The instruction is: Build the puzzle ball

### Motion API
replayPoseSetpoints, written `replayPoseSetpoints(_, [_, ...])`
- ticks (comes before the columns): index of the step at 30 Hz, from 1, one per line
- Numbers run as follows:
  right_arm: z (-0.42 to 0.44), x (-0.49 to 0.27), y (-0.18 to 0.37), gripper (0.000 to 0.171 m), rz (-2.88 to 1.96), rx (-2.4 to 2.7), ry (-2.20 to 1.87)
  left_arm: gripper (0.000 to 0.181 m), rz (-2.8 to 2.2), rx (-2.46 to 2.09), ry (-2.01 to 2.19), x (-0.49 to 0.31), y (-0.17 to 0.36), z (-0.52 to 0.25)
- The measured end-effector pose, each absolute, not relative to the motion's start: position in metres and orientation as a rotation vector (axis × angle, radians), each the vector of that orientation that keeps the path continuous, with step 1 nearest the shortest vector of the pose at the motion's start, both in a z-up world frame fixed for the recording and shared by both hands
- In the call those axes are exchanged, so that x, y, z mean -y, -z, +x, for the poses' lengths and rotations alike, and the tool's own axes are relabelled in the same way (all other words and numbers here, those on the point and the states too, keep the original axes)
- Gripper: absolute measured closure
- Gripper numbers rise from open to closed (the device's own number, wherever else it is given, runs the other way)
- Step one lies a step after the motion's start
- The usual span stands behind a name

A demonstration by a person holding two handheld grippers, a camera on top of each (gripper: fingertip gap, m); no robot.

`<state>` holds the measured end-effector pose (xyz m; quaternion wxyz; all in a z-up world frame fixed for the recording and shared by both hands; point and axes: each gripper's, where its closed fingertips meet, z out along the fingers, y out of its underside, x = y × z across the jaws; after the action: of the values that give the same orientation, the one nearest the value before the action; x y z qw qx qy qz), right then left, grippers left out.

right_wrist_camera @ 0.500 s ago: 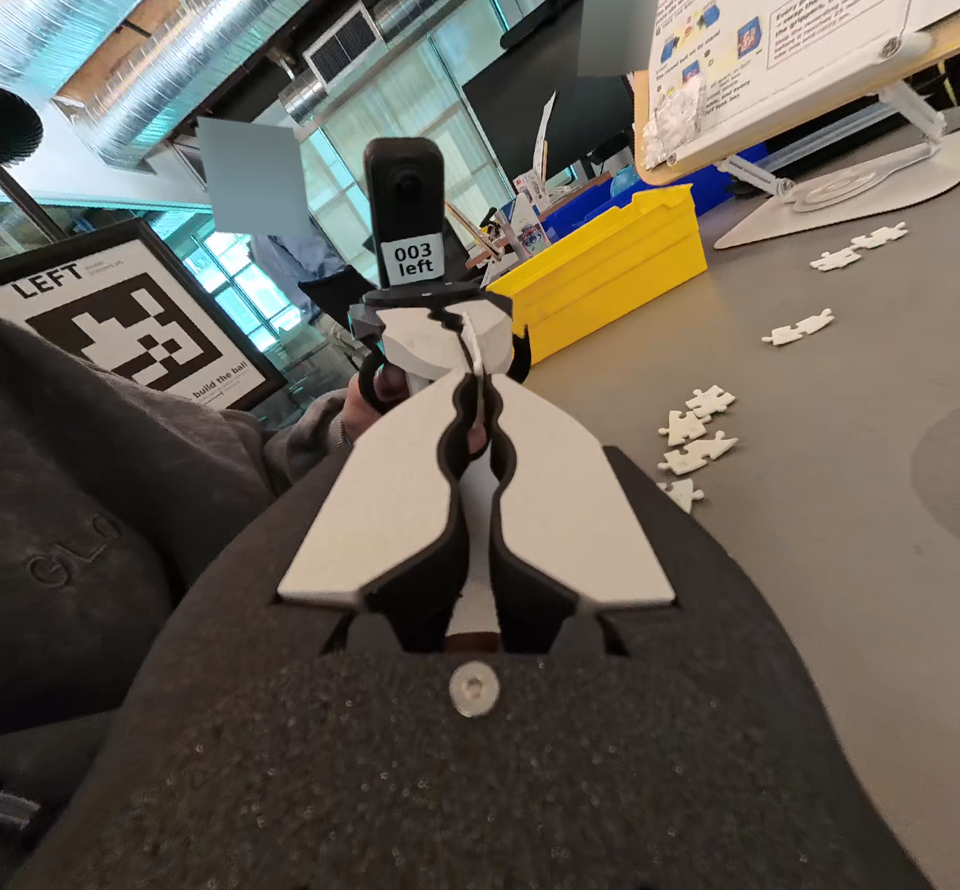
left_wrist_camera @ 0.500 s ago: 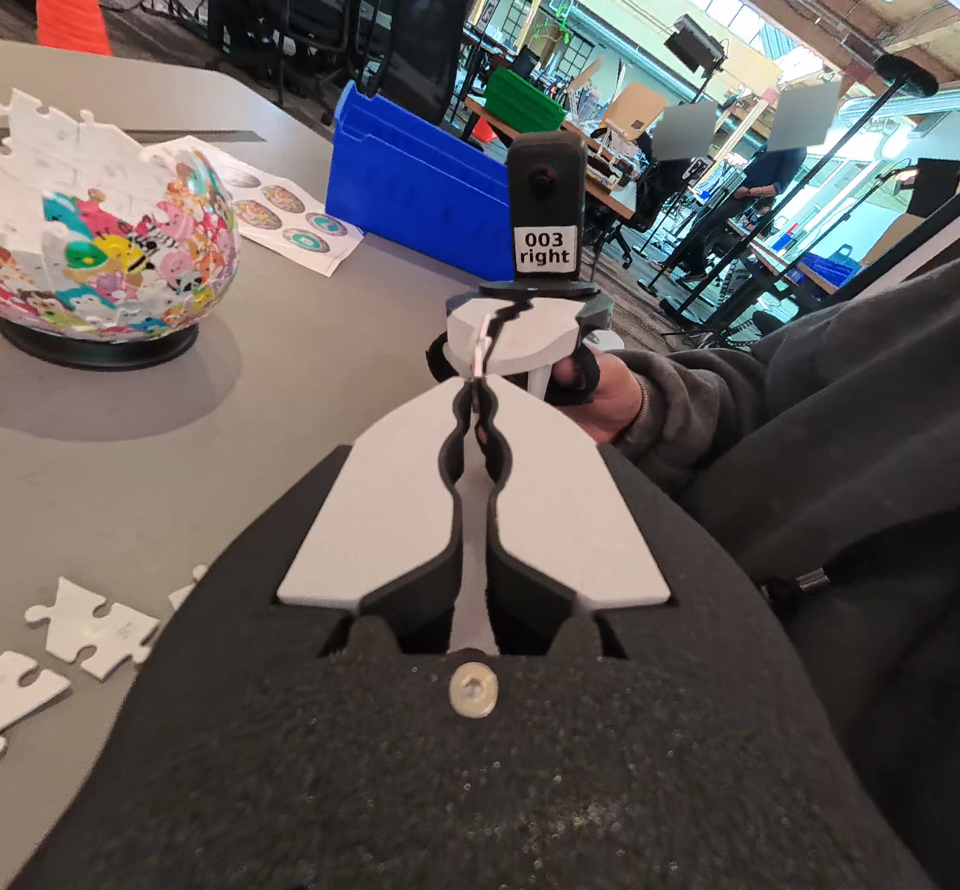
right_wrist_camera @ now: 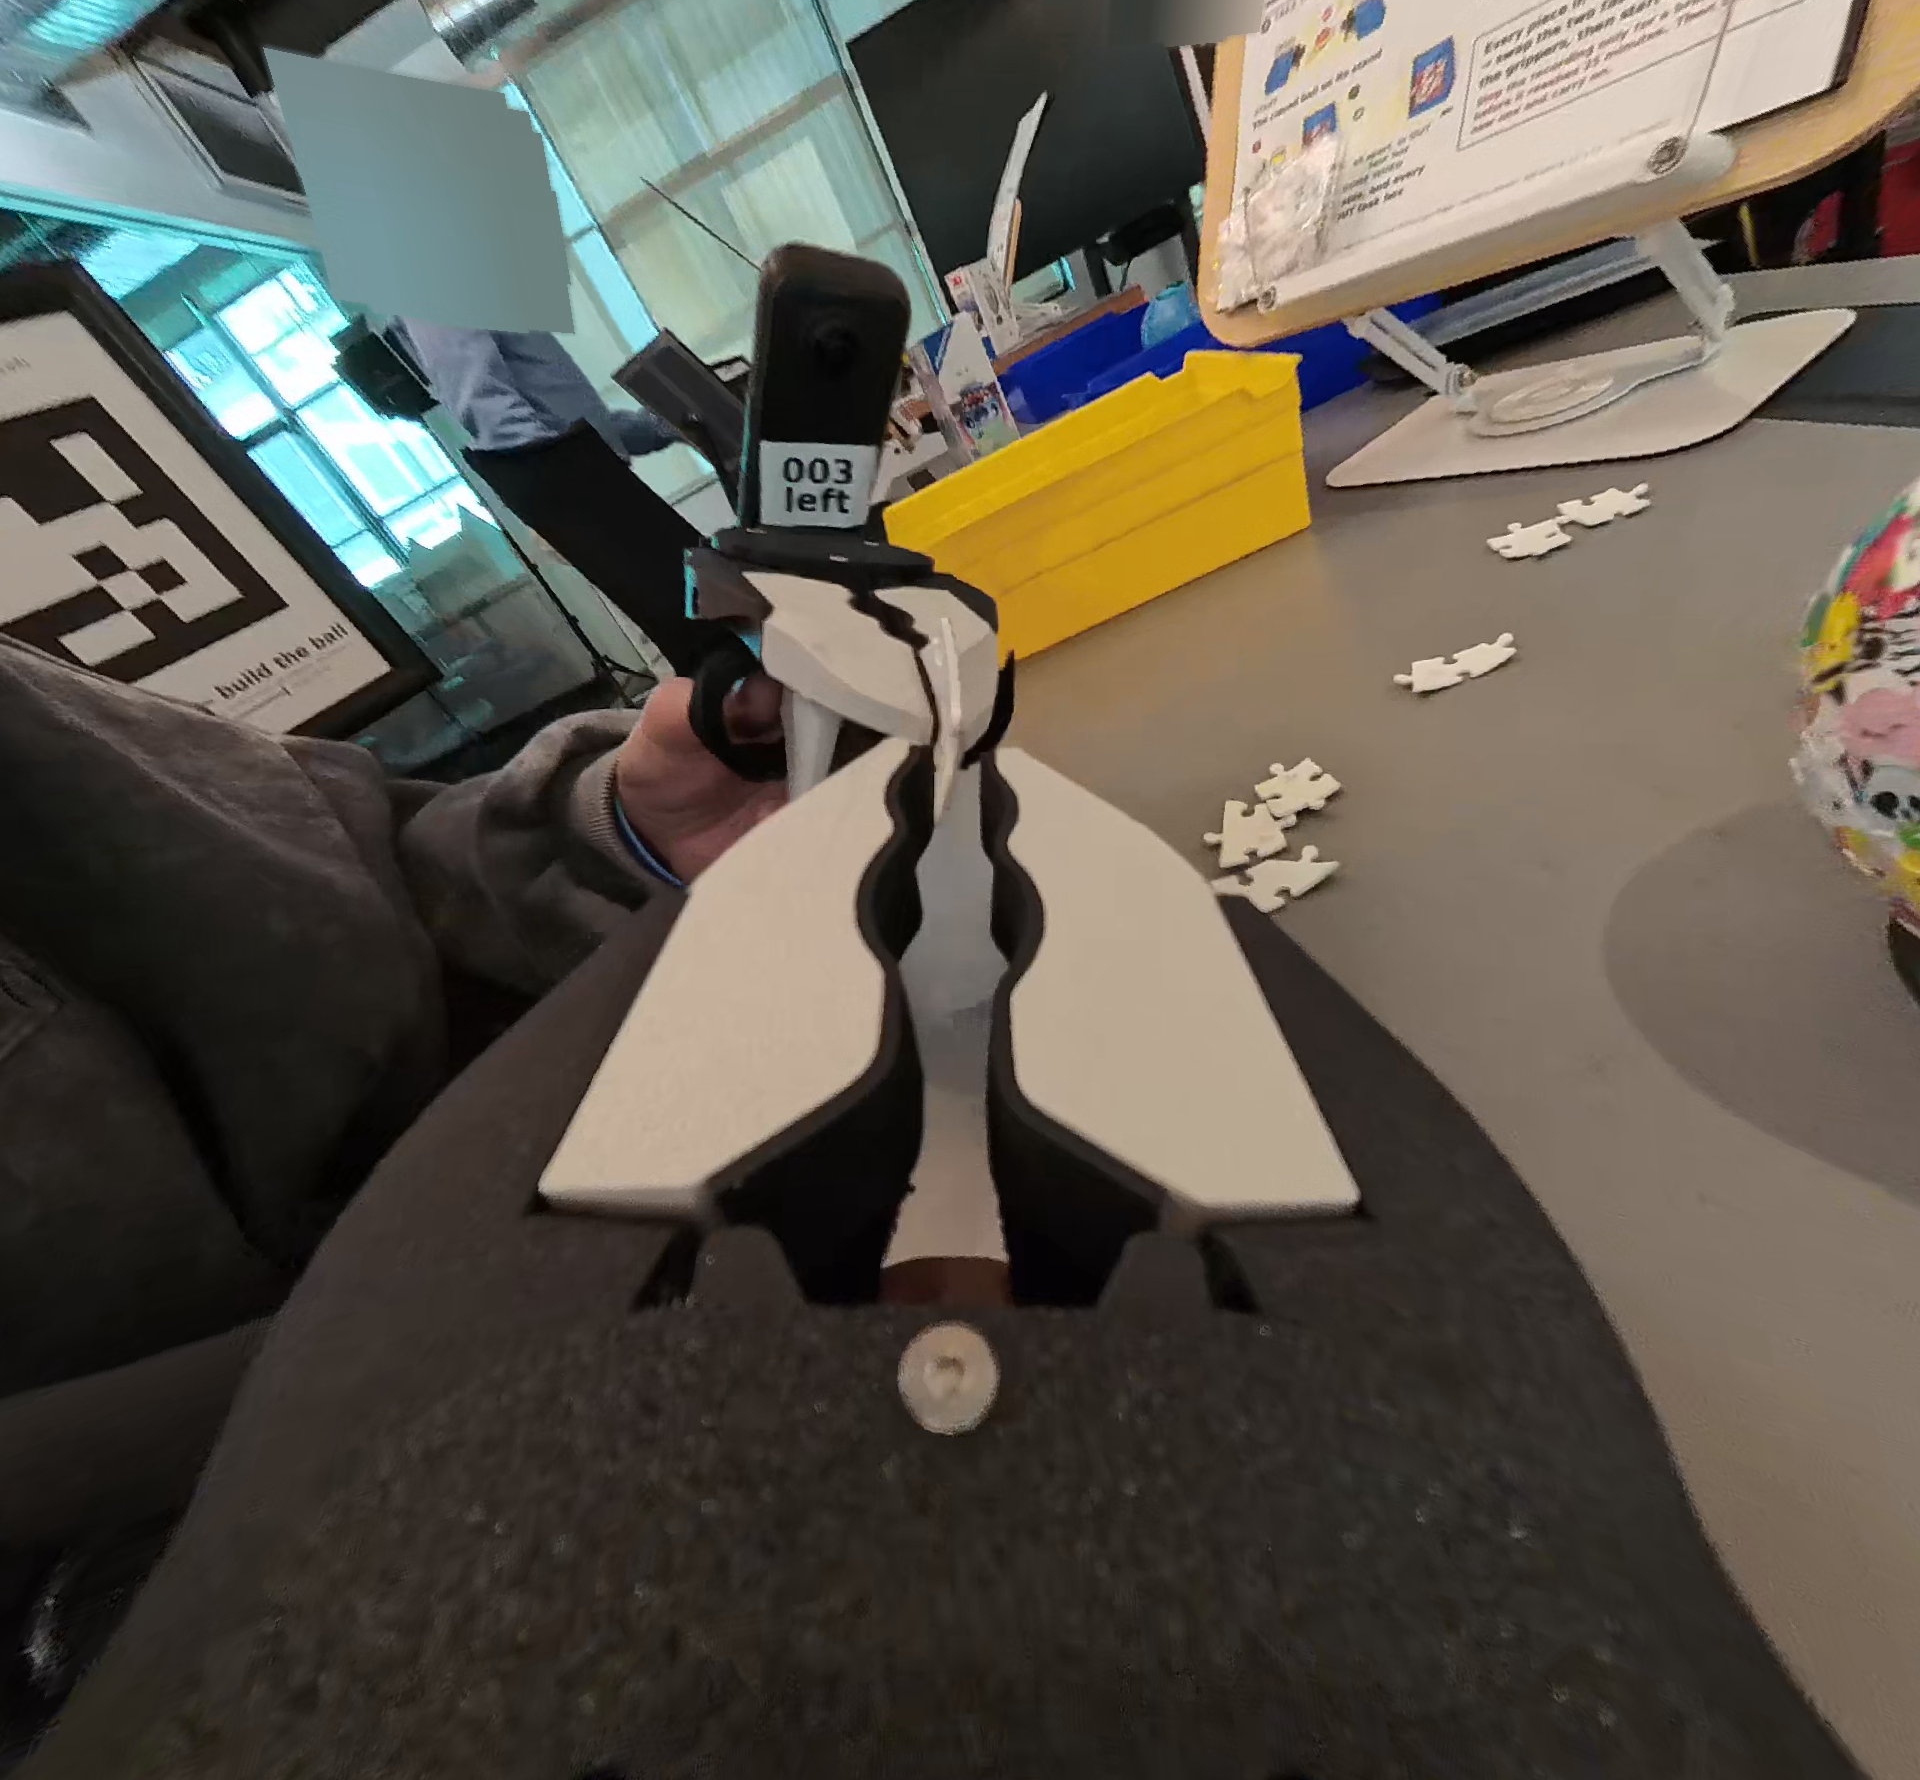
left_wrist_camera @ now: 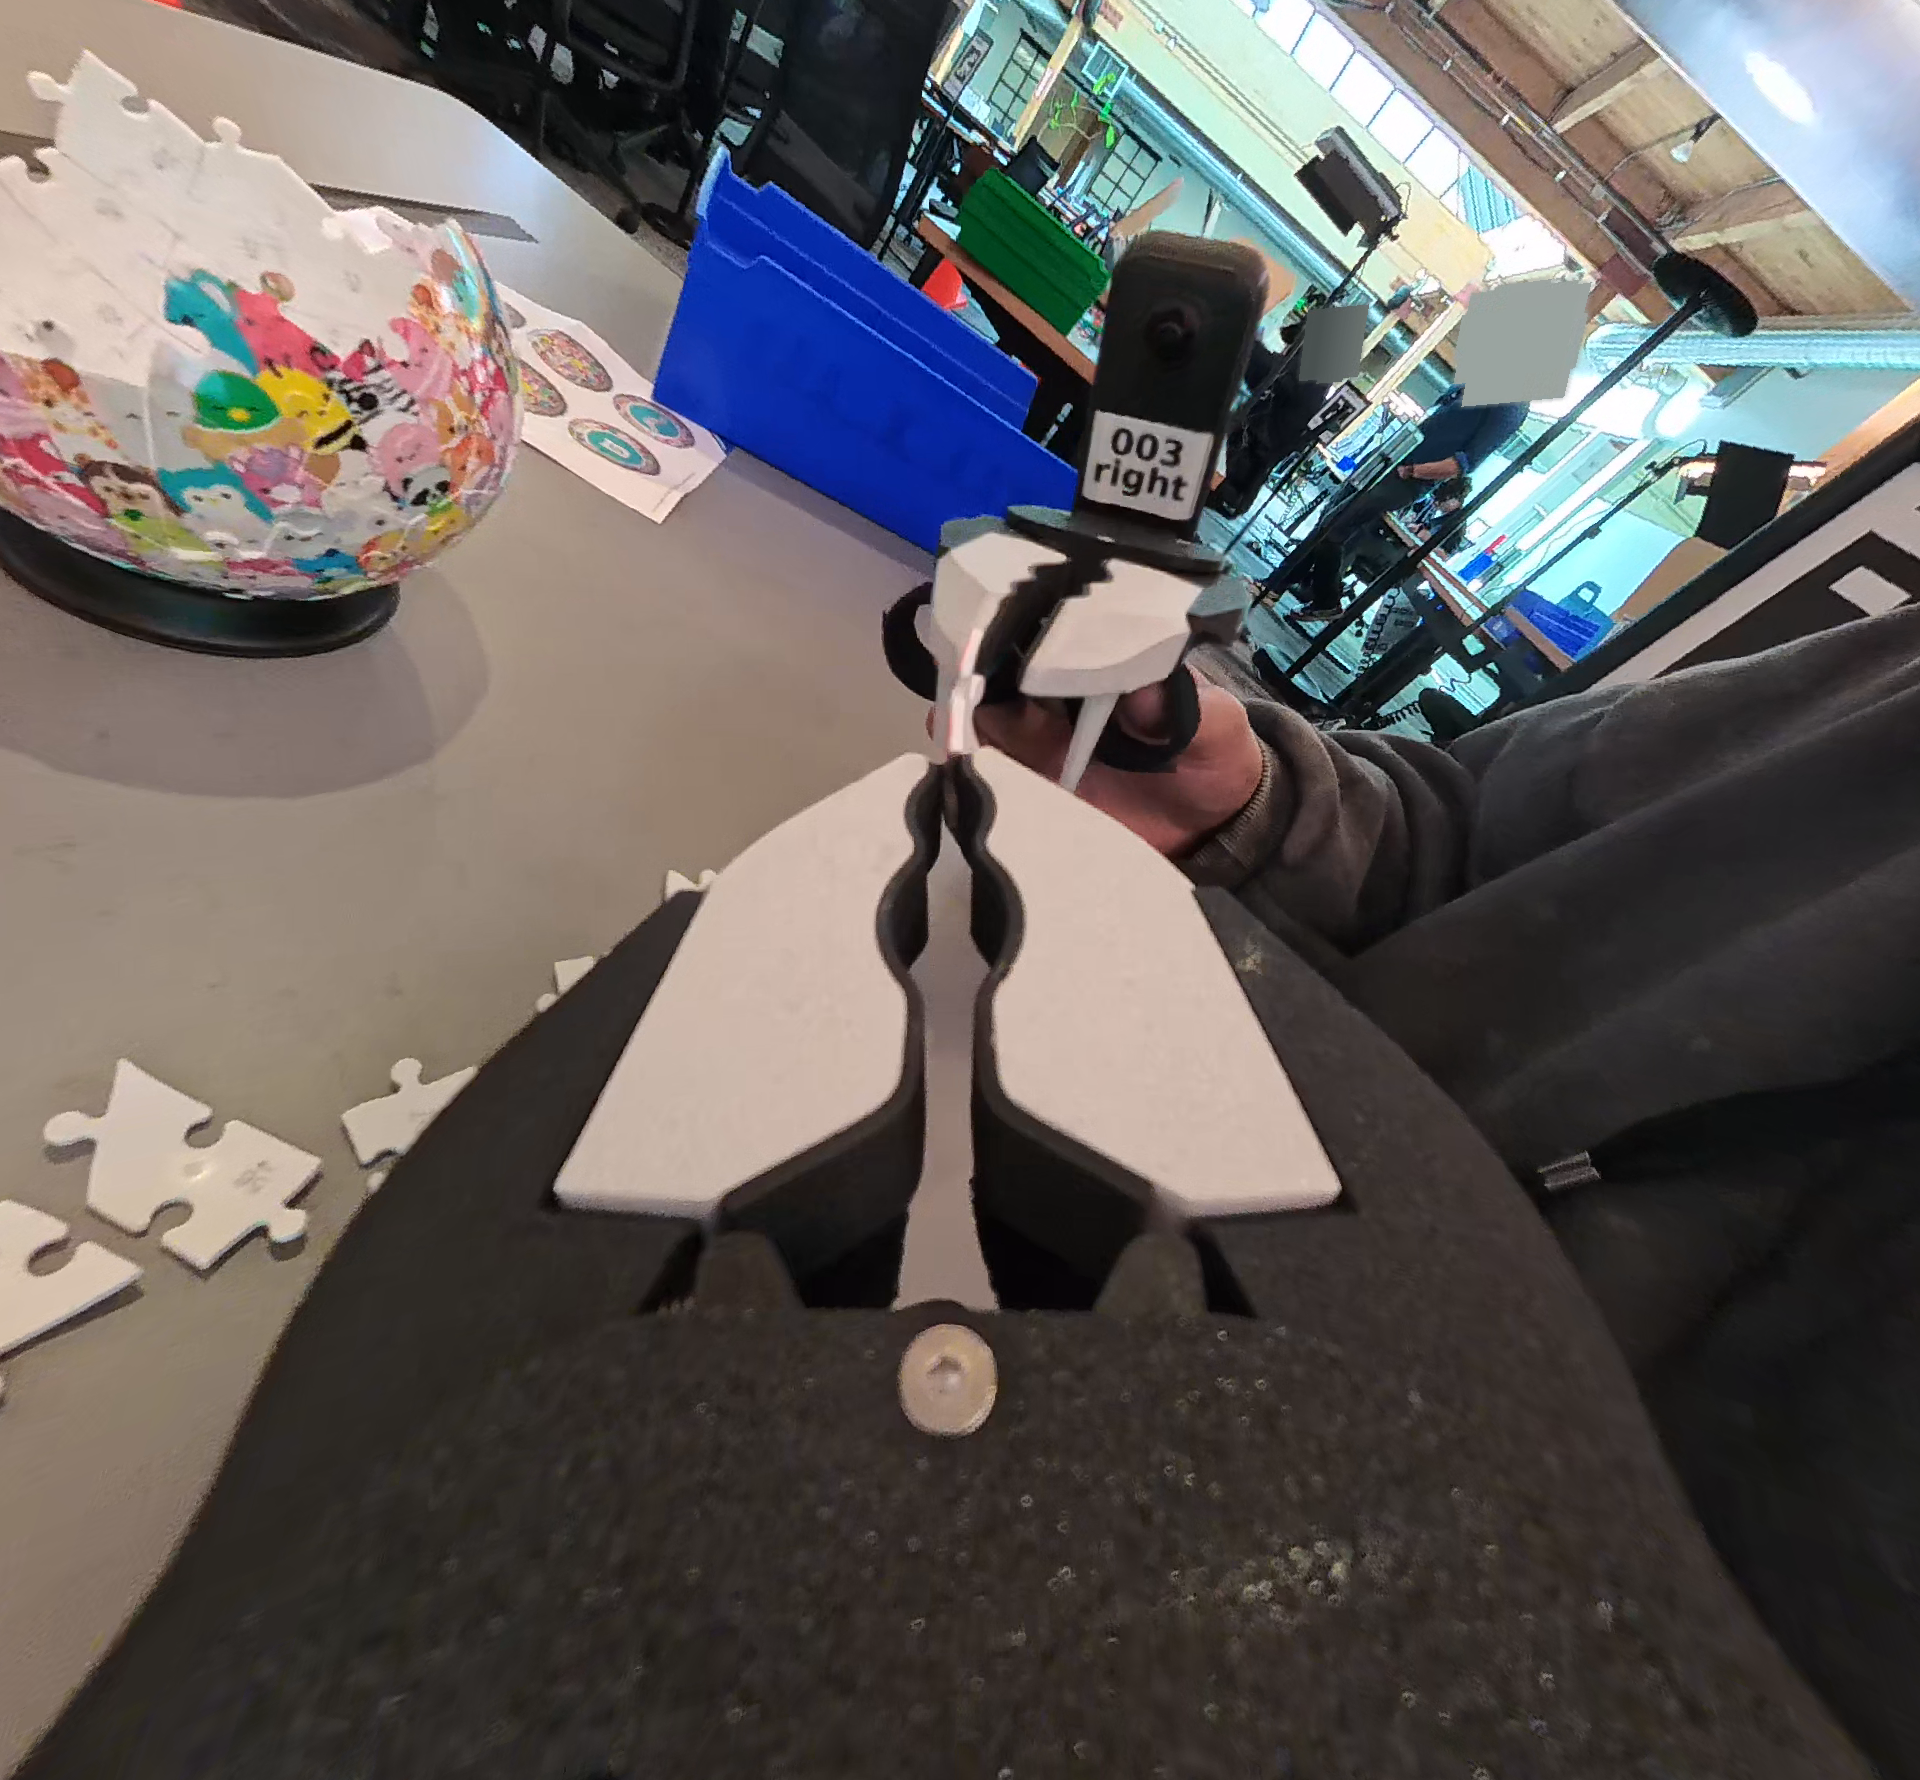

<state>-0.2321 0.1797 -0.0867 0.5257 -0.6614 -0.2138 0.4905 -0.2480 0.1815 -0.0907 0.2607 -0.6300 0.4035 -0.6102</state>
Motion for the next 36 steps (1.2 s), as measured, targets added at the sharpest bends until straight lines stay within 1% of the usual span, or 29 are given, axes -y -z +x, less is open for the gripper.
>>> replayPoseSetpoints(3, [-0.235,-0.180,0.088,0.164,-1.583,0.502,-1.170,0.179,-1.706,-1.120,1.657,-0.175,0.093,-0.243])
replayPoseSetpoints(5, [-0.236,-0.179,0.089,0.169,-1.589,0.509,-1.190,0.179,-1.712,-1.130,1.643,-0.173,0.095,-0.240])
replayPoseSetpoints(13, [-0.241,-0.176,0.100,0.170,-1.658,0.545,-1.214,0.179,-1.719,-1.105,1.642,-0.179,0.094,-0.244])
replayPoseSetpoints(26, [-0.239,-0.174,0.102,0.170,-1.674,0.590,-1.183,0.179,-1.713,-1.116,1.643,-0.177,0.095,-0.242])
replayPoseSetpoints(36, [-0.227,-0.179,0.100,0.170,-1.669,0.551,-1.181,0.170,-1.714,-1.066,1.654,-0.187,0.095,-0.248])
